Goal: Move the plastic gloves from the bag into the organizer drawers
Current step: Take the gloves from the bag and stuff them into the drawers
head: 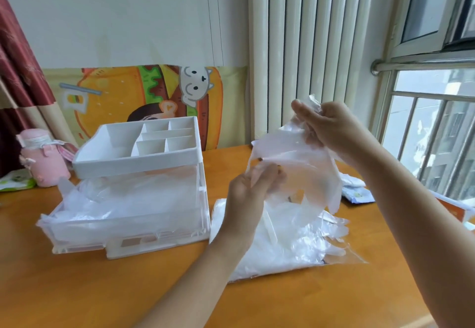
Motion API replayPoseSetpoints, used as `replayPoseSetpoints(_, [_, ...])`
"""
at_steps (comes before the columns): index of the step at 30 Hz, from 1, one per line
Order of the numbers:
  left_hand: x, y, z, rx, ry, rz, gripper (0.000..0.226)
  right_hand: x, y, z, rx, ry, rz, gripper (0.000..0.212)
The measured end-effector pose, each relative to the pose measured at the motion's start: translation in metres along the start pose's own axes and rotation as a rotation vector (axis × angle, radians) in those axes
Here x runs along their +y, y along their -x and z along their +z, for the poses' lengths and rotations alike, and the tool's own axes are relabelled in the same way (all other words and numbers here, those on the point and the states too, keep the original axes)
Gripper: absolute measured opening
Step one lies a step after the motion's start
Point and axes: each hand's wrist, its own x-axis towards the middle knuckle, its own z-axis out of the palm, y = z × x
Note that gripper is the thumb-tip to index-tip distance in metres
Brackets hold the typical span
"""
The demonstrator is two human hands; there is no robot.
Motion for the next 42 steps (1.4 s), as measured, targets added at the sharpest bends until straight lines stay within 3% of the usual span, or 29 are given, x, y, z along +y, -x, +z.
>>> replayPoseSetpoints(5, [0.051, 0.01, -0.016, 0.007, -0.282, 0.225, 0.03, 0.015, 0.015, -0.006, -0.187, -0.187, 0.227, 0.08])
replayPoseSetpoints(6, [0.061, 0.009, -0.022, -0.001, -0.328, 0.232, 0.034, 0.016, 0.018, -0.003, -0.251, -0.273, 0.25, 0.077])
replayPoseSetpoints(9, [0.089, 0.002, -0.047, 0.007, -0.375, 0.139, 0.042, 0.013, 0.022, 0.004, -0.439, -0.475, 0.226, 0.054])
replayPoseSetpoints(14, [0.127, -0.002, -0.1, 0.025, -0.376, 0.019, 0.047, -0.007, 0.02, 0.018, -0.555, -0.574, 0.165, 0.07])
replayPoseSetpoints(17, [0.144, 0.0, -0.133, 0.06, -0.418, -0.052, 0.049, -0.026, 0.018, 0.037, -0.614, -0.62, 0.131, 0.068])
replayPoseSetpoints(23, [0.161, -0.007, -0.188, 0.247, -0.667, -0.177, 0.037, -0.053, 0.015, 0.094, -0.51, -0.419, 0.041, 0.032])
replayPoseSetpoints(26, [0.16, -0.01, -0.204, 0.374, -0.91, -0.235, 0.028, -0.056, 0.02, 0.123, -0.479, -0.325, 0.053, 0.026])
replayPoseSetpoints(34, [0.151, -0.017, -0.237, 0.384, -1.411, -0.286, 0.024, -0.054, 0.02, 0.16, -0.403, 0.107, -0.036, 0.01])
replayPoseSetpoints(37, [0.149, -0.015, -0.231, 0.528, -1.604, -0.053, 0.017, -0.052, 0.017, 0.172, -0.357, 0.313, -0.078, 0.008])
replayPoseSetpoints(39, [0.148, -0.009, -0.217, 0.533, -1.586, 0.175, 0.022, -0.051, 0.017, 0.18, -0.328, 0.407, -0.091, 0.01])
replayPoseSetpoints(41, [0.145, -0.001, -0.199, 0.361, -1.474, 0.303, 0.011, -0.051, 0.02, 0.185, -0.31, 0.467, -0.11, 0.01])
replayPoseSetpoints(42, [0.143, 0.003, -0.19, 0.21, -1.421, 0.26, 0.006, -0.052, 0.021, 0.187, -0.309, 0.496, -0.12, 0.01])
